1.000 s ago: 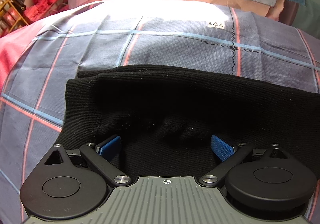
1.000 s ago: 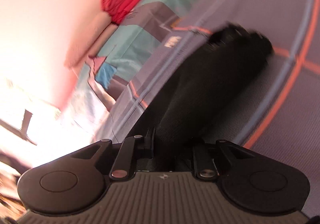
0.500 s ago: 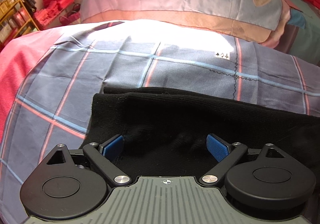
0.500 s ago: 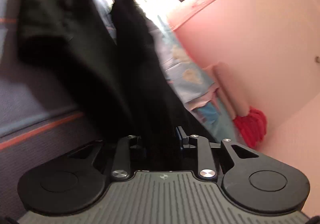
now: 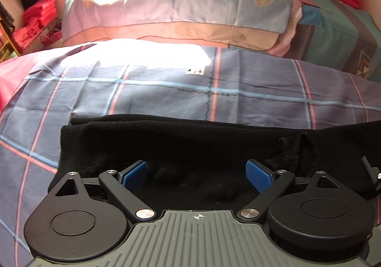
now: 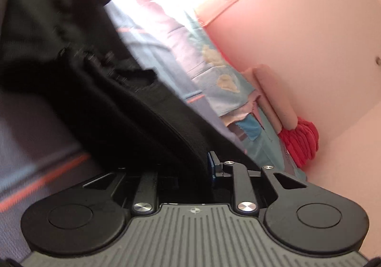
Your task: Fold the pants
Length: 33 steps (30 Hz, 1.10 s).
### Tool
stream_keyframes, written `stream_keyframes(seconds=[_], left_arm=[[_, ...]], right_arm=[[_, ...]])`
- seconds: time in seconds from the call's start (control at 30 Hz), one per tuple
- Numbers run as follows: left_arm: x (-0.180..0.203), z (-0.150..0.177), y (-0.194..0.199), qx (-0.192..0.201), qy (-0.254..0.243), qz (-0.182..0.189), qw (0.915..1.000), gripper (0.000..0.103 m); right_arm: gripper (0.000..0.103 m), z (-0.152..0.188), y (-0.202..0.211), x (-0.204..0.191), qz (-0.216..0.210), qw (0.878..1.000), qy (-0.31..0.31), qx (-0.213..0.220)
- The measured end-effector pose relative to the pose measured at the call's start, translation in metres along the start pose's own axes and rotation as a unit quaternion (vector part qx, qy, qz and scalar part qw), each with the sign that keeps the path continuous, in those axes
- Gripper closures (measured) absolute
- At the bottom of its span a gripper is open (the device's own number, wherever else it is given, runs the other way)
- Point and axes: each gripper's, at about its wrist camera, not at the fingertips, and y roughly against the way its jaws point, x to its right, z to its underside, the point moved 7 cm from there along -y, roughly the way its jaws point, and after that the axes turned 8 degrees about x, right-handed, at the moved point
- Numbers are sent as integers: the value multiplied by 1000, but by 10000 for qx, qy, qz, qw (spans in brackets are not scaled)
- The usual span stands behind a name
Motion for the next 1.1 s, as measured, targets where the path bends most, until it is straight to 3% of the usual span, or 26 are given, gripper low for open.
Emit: stream_keyframes(seconds=[0.13,0.2,0.27,0.33,0.47,0.57,0.63,0.67,0.77,0.83,0.93,0.97,1.03,1.1], left_arm=[[35,-3,-3,132,-63,190,9997,0],[61,4,-15,42,-195,409,9990,0],[79,18,-33,-172,-488,299,9982,0],[83,30,-45,-260,-636,196,9974,0],[74,32,-46,-171,-535,221,9982,0],[73,31,-47,-206,-576,184,9980,0],[75,30,-46,-190,-626,145,9978,0],[76,29,-46,-180,-660,108,9976,0],[78,29,-45,-153,-775,25,9969,0],[81,29,-44,-139,-849,0,9963,0],[83,27,-44,-150,-831,57,9964,0],[85,27,-44,-169,-778,156,9967,0],[88,27,-46,-197,-753,80,9969,0],[90,25,-46,-188,-790,36,9967,0]], right_arm=[[71,1,1,6,61,9998,-199,-8],[63,2,1,8,84,9995,-290,-34],[56,7,3,19,177,9991,-367,-70],[41,20,8,35,310,9986,-412,-97],[30,57,26,60,473,9982,-352,-105],[32,85,23,82,746,9920,-804,-619],[30,82,23,96,767,9834,-1498,-671],[31,75,22,96,831,9828,-1529,-619],[36,52,22,77,604,9944,-856,-105],[36,58,13,82,646,9964,-544,-120],[23,95,-5,127,741,9735,-1996,-831],[22,98,-5,128,714,9699,-2135,-927],[25,92,-1,112,656,9813,-1558,-918],[40,77,14,107,644,9876,-1298,-601]])
